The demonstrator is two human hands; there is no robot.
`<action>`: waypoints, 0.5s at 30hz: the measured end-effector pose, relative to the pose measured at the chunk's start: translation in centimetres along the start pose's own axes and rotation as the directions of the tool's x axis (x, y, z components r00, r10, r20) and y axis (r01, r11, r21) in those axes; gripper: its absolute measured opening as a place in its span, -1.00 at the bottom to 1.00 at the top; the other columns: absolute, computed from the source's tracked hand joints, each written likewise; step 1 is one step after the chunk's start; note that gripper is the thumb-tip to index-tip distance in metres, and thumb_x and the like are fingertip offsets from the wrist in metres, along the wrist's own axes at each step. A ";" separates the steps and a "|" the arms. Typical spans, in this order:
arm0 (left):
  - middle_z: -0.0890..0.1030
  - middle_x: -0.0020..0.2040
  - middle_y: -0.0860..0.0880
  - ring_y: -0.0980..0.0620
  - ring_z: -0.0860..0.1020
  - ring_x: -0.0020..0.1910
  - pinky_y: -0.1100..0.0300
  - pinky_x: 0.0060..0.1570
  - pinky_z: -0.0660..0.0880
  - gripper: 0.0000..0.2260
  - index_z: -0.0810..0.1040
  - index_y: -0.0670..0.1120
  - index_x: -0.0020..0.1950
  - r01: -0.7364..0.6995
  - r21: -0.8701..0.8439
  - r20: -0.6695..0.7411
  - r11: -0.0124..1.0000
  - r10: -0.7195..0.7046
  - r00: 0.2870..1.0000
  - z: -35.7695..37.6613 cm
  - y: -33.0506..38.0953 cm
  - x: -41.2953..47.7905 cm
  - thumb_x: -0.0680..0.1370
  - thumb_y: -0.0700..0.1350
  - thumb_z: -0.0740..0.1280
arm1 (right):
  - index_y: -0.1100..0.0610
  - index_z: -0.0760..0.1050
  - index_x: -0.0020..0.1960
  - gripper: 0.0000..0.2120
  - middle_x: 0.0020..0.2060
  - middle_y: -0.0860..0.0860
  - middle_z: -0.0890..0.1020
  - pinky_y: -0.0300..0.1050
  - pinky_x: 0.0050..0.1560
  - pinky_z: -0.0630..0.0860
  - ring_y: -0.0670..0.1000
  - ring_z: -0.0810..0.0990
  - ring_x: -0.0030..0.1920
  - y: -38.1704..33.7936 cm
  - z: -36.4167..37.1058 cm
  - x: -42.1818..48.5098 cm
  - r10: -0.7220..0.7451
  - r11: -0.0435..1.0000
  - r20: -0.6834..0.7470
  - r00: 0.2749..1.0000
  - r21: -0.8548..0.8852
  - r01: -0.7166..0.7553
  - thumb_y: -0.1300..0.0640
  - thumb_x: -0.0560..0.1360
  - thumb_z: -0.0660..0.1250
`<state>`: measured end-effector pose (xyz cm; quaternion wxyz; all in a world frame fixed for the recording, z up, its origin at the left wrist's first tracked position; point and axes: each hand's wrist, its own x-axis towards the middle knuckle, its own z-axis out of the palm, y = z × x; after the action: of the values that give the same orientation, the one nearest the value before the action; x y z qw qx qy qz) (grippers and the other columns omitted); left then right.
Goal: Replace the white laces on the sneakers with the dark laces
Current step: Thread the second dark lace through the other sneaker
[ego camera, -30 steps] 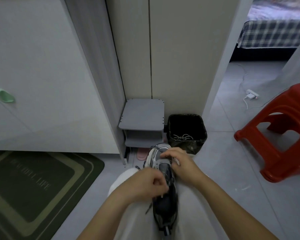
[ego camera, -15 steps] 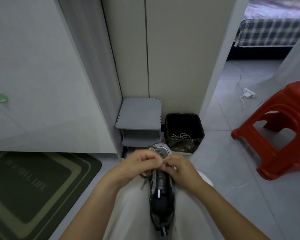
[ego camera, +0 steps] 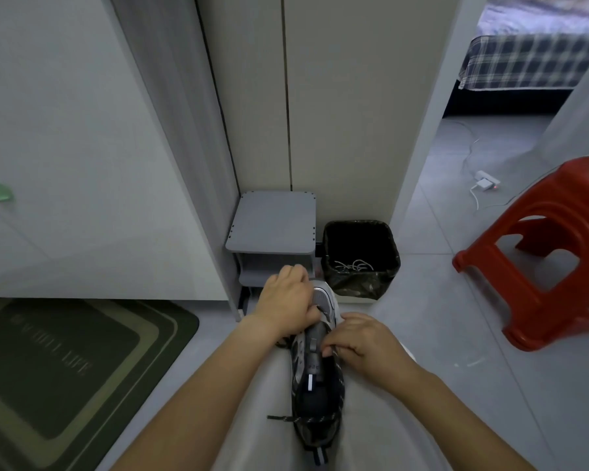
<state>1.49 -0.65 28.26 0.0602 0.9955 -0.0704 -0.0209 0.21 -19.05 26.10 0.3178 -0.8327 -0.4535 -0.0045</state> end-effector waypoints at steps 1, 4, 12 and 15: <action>0.41 0.08 -0.03 -0.05 0.34 0.11 0.11 0.04 0.31 -0.81 0.51 -0.07 -0.15 -0.015 0.000 0.010 1.000 0.015 1.000 -0.2 0.0 0.0 0.45 0.04 0.24 | -0.02 0.61 -0.17 -0.84 -0.30 -0.18 0.65 -0.22 0.19 0.37 -0.19 0.58 -0.25 0.0 -0.2 -0.2 0.000 1.000 -0.007 1.000 0.013 0.001 0.10 0.41 0.24; 0.51 -0.08 -0.05 -0.03 0.41 -0.02 0.08 -0.02 0.37 -0.70 0.44 -0.07 -0.32 -0.015 -0.047 0.064 0.999 0.018 0.998 -0.1 0.2 -0.3 0.50 0.10 0.22 | -0.04 0.60 -0.14 -0.84 -0.29 -0.19 0.65 -0.19 0.10 0.49 -0.20 0.59 -0.26 -0.6 -0.6 -0.9 0.038 0.998 -0.006 0.999 0.058 -0.037 0.10 0.42 0.25; 0.42 -0.44 -0.05 0.12 0.33 -0.51 0.26 -0.41 0.32 -0.62 0.37 -0.13 -0.36 0.214 -0.728 0.113 0.652 -0.194 0.974 -2.2 -1.0 -0.3 0.56 0.08 0.27 | -0.03 0.66 -0.08 -0.81 -0.24 -0.16 0.69 -0.39 -0.06 0.48 -0.27 0.62 -0.16 -4.6 -4.1 -1.9 0.182 0.958 0.318 0.930 0.156 -0.241 0.09 0.44 0.27; 0.41 -0.43 -0.09 0.05 0.35 -0.44 0.20 -0.33 0.35 -0.63 0.40 -0.13 -0.36 0.210 -0.819 0.073 0.533 -0.267 0.961 -2.6 -1.1 0.0 0.55 0.07 0.30 | 0.00 0.67 -0.08 -0.82 -0.24 -0.10 0.70 -0.26 -0.01 0.51 -0.24 0.61 -0.16 -5.8 -5.7 -1.3 0.225 0.931 0.536 0.814 0.127 -0.341 0.20 0.43 0.33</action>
<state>1.81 0.75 30.75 0.5134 0.8534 0.0856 -0.0288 -3.32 -20.84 33.31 0.2714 -0.8222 -0.3894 0.3141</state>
